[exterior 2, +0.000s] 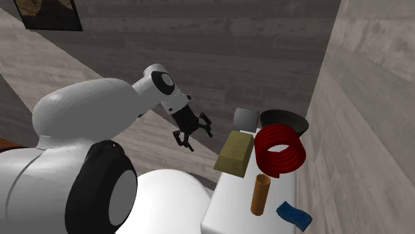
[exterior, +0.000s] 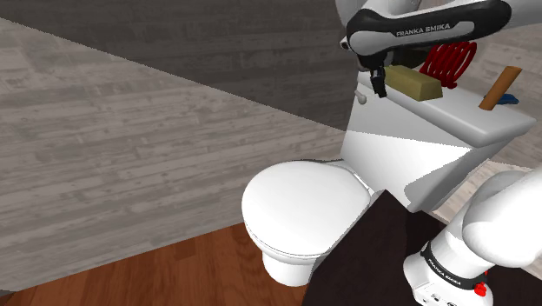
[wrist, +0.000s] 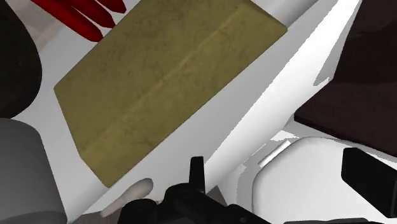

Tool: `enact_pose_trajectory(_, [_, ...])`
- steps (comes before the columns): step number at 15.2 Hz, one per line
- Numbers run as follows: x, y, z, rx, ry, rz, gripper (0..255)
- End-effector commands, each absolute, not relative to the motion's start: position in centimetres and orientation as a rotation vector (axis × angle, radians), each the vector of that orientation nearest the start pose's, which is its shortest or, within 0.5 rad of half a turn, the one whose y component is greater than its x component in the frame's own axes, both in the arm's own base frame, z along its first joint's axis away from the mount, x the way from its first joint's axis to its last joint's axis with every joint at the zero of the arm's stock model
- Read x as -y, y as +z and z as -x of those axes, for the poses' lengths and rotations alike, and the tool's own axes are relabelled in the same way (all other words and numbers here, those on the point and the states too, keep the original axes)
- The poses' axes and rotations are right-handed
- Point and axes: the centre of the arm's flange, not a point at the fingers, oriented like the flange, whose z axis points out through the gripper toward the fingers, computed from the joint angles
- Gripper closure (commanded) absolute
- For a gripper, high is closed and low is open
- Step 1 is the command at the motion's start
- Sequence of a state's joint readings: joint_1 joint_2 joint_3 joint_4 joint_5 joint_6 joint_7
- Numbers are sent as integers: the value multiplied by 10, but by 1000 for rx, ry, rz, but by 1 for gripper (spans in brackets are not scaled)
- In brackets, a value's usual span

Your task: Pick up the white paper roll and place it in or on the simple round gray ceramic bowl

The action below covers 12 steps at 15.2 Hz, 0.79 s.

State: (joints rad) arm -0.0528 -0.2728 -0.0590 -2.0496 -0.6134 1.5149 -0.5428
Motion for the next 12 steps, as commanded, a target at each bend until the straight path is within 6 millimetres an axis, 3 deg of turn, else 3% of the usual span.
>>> enact_pose_trajectory(1, [128,550,-457,981,932,3428,0])
enact_pose_trajectory(7, [155,529,-513,1381,1347,3335,0])
enact_pose_trajectory(12, [173,508,-559,1724,1706,3158,0])
